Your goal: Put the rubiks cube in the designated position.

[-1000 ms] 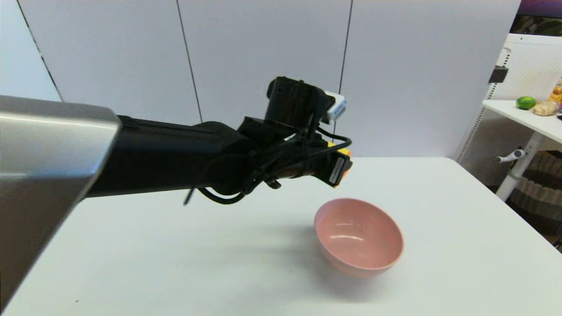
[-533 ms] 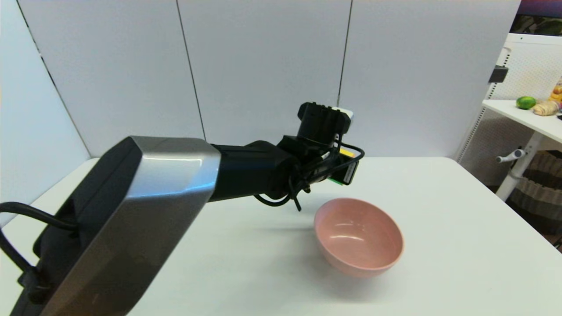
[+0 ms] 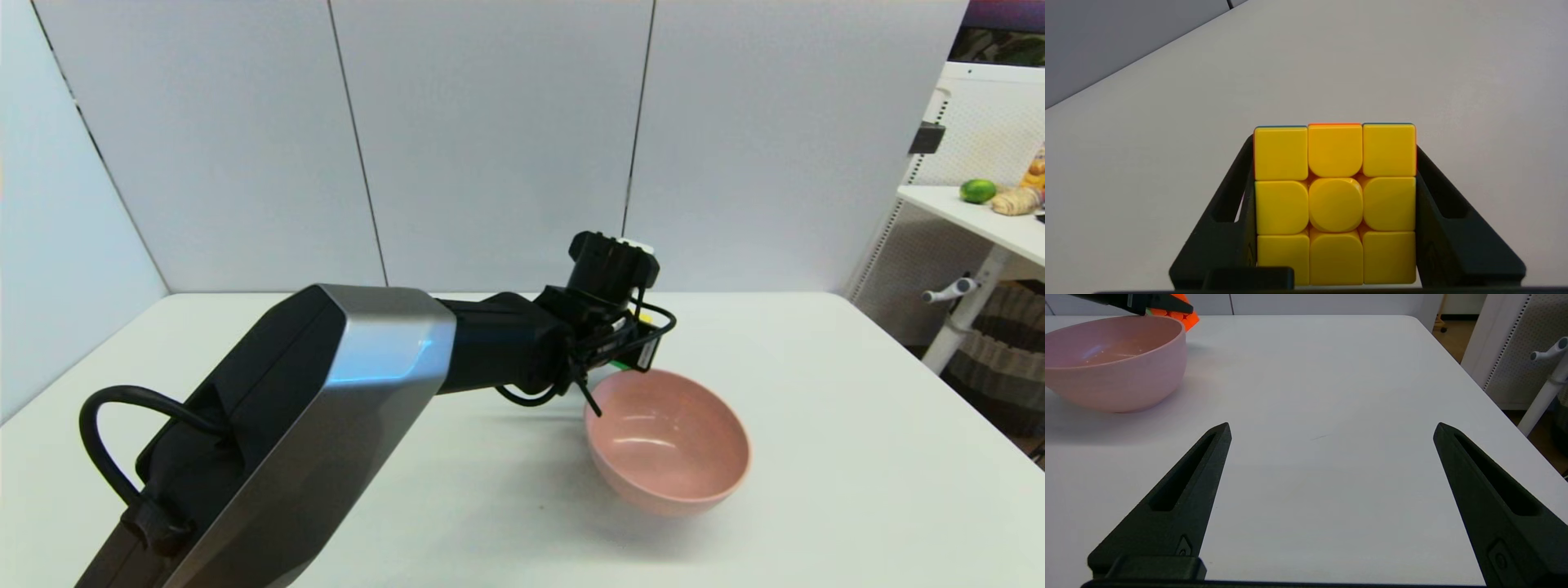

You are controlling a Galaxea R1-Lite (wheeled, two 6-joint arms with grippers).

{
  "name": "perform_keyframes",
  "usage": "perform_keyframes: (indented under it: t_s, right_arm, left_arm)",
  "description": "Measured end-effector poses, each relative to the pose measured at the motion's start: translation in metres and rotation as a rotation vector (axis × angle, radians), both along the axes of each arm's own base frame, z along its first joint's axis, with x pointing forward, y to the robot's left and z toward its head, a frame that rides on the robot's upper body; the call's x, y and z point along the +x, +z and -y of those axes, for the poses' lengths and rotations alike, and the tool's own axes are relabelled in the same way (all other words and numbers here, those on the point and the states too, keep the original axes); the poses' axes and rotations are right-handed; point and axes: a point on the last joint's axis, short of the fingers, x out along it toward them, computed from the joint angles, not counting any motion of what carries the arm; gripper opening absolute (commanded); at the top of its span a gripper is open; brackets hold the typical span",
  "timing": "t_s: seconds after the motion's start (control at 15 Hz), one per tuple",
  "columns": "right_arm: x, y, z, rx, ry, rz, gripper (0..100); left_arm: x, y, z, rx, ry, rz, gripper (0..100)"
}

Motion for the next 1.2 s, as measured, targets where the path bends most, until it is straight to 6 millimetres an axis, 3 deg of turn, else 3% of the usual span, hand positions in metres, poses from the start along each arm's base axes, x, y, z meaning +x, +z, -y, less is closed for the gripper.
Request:
perform_keyframes:
  t_s: [0.2, 0.27, 0.93, 1.07, 1.2]
  right_arm:
    - [0.000, 0.000, 0.000, 0.000, 0.000, 0.000, 100]
    - [0.000, 0.000, 0.000, 0.000, 0.000, 0.000, 100]
    - [0.000, 0.000, 0.000, 0.000, 0.000, 0.001, 100]
    - [0.000, 0.000, 0.000, 0.000, 0.000, 0.000, 100]
    - [0.000, 0.000, 0.000, 0.000, 0.000, 0.000, 100]
  left_arm:
    - [-0.004, -0.001, 0.004, 0.001, -0.011, -0.001, 0]
    - [-0.005, -0.001, 0.005, 0.000, -0.013, 0.000, 100]
    - [-0.007, 0.005, 0.005, -0.013, -0.014, 0.005, 100]
    - [-0.008, 0.025, -0.002, -0.047, -0.010, 0.034, 100]
    - [-0.007, 0.057, -0.020, -0.094, -0.004, 0.067, 100]
